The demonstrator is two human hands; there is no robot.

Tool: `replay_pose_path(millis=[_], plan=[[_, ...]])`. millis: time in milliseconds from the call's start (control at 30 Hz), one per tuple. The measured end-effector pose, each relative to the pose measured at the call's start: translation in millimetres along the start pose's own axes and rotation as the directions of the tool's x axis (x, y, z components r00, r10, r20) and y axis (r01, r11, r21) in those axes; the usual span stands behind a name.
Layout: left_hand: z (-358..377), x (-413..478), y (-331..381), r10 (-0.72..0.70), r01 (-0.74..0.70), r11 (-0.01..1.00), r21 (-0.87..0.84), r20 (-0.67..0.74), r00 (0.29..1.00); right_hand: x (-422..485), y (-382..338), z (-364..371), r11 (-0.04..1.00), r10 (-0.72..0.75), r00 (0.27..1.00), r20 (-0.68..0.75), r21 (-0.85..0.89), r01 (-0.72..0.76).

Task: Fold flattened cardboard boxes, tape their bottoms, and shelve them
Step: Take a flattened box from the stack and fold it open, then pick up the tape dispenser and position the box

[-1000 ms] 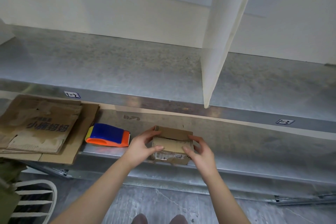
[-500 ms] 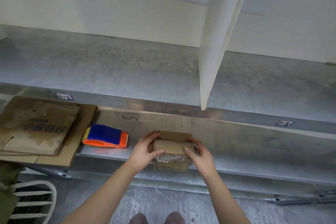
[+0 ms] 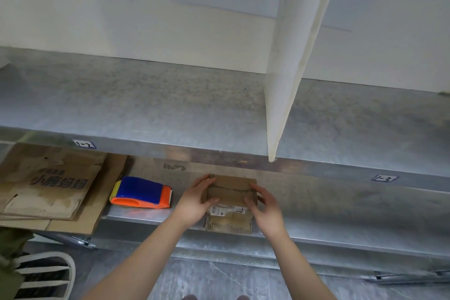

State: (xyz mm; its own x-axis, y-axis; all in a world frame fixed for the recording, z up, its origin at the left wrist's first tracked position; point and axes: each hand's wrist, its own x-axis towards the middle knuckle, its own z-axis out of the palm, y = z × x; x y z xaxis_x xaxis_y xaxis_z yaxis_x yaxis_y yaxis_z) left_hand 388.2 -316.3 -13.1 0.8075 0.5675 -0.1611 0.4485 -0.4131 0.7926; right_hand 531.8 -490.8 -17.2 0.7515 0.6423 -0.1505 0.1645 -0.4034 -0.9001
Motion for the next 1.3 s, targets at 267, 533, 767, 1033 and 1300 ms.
replay_pose_path(millis=[267,533,767,1033,1300], plan=[[-18,-13,23,0.118,-0.108,0.943,0.316,-0.014,0.993,-9,-17,-23,0.926,-0.188,0.982,-0.035,-0.339,0.166],[-53,-55,16,0.351,-0.22,0.704,0.675,-0.061,0.934,-29,-65,-3,0.625,-0.513,0.851,0.111,-0.632,0.459],[-103,-84,-33,0.256,-0.143,0.663,0.735,-0.043,0.966,-37,-96,78,0.553,-0.554,0.79,0.262,-0.594,0.585],[-159,-65,-92,0.253,-0.207,0.594,0.778,0.064,0.965,-32,-86,162,0.656,-0.324,0.891,0.317,-0.603,0.453],[-175,-27,-127,0.249,-0.354,0.638,0.684,0.253,0.935,-27,-62,194,0.773,-0.054,0.978,0.204,-0.611,0.17]])
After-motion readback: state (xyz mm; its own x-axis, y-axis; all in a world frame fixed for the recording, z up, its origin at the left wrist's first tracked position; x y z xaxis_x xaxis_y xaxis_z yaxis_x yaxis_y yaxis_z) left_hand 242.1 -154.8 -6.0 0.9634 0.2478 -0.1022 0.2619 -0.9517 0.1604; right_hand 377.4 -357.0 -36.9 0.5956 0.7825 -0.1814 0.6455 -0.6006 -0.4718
